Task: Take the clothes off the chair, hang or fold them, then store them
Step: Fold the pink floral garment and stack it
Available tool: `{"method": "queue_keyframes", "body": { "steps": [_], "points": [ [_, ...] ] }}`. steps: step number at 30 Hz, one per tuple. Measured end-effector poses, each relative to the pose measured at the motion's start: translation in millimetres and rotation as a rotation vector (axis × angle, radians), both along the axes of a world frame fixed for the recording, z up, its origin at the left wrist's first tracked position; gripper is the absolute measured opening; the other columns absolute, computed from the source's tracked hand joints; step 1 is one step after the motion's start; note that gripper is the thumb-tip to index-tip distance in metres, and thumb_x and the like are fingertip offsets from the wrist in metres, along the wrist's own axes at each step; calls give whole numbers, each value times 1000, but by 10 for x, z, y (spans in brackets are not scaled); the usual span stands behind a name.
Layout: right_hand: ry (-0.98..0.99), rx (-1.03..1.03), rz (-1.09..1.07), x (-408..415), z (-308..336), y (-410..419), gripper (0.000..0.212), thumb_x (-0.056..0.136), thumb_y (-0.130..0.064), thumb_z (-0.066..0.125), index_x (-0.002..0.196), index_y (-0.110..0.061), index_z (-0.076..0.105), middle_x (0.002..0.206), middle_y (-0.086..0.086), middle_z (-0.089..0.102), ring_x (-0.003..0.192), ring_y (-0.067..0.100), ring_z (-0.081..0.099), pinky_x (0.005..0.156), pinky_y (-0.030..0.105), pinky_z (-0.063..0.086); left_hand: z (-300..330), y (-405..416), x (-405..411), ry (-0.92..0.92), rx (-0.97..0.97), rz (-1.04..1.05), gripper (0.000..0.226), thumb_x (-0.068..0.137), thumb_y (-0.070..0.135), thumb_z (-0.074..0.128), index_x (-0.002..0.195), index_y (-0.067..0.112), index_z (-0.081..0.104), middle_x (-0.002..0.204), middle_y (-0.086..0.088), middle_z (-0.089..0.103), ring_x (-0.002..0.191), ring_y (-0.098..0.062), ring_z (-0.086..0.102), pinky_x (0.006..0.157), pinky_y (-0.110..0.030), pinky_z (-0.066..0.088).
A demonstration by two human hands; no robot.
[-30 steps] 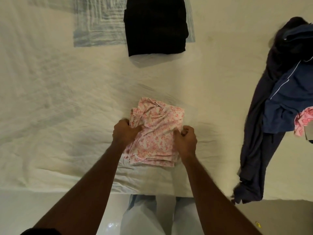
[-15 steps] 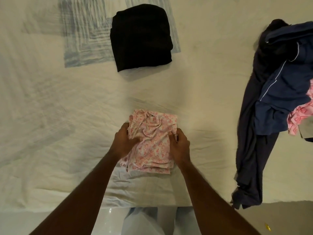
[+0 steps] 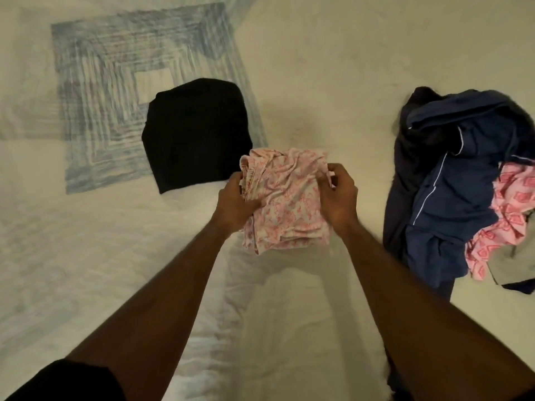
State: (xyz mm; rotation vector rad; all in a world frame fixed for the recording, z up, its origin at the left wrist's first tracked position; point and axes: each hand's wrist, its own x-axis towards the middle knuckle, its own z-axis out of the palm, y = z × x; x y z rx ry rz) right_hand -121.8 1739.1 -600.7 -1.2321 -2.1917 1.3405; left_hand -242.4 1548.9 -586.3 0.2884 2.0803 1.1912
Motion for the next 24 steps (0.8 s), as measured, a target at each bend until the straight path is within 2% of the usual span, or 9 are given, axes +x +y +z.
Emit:
{"method": "queue_keyframes", "body": {
  "steps": [3,5,8,12,14,17,21,22,24],
  "points": [
    [29,45,42,-429,97,450,17,102,-30,59,111,-19,67,84,-12,64,71,-2,56,60,10,40,22,395,-373,40,4,25,73,83,20,83,144,15,42,133,1,53,122,-18,52,106,-41,46],
    [56,92,68,-712,160,700,16,101,-29,60,110,-17,67,87,-7,66,74,6,58,61,9,38,51,619,-614,73,21,30,73,83,19,82,143,14,43,132,2,53,120,-16,52,105,-39,46],
    [54,145,78,-1057,226,981,17,101,-30,59,110,-18,67,90,-4,67,78,11,60,61,13,39,132,866,-902,105,58,47,70,83,19,83,141,12,45,123,7,53,113,-11,54,98,-33,49],
    [52,169,24,-1332,202,1256,17,100,-34,60,109,-22,67,91,1,70,91,26,64,75,33,51,141,1088,-1173,80,82,48,68,82,21,84,139,14,47,123,6,58,113,-13,60,97,-35,53],
    [44,160,12,-1384,165,1307,17,100,-34,60,109,-22,67,91,3,70,92,28,64,75,34,51,107,1141,-1251,119,64,38,68,82,22,84,139,14,49,128,2,60,115,-15,61,99,-38,53],
    [31,141,36,-1481,125,1269,18,100,-33,61,110,-20,67,91,5,70,85,24,63,68,27,42,126,1109,-1363,178,47,85,60,82,21,81,135,14,54,127,0,63,113,-15,63,98,-40,55],
    [84,111,57,-1748,178,1026,13,100,-26,63,109,-17,68,86,-1,66,75,17,60,57,14,38,260,836,-1554,177,106,189,51,85,7,74,133,11,57,109,11,65,89,6,67,76,-17,57],
    [101,101,73,-1830,203,929,13,100,-24,63,109,-16,68,83,-4,64,71,12,58,54,9,35,282,719,-1619,185,112,212,50,85,5,74,132,11,57,107,12,65,86,8,67,71,-14,55],
    [136,70,109,-1998,252,707,13,100,-23,63,109,-15,68,77,-11,59,65,2,53,53,7,35,350,439,-1749,192,120,269,51,82,6,76,130,12,60,108,8,67,91,2,68,72,-17,56]
  ]
}}
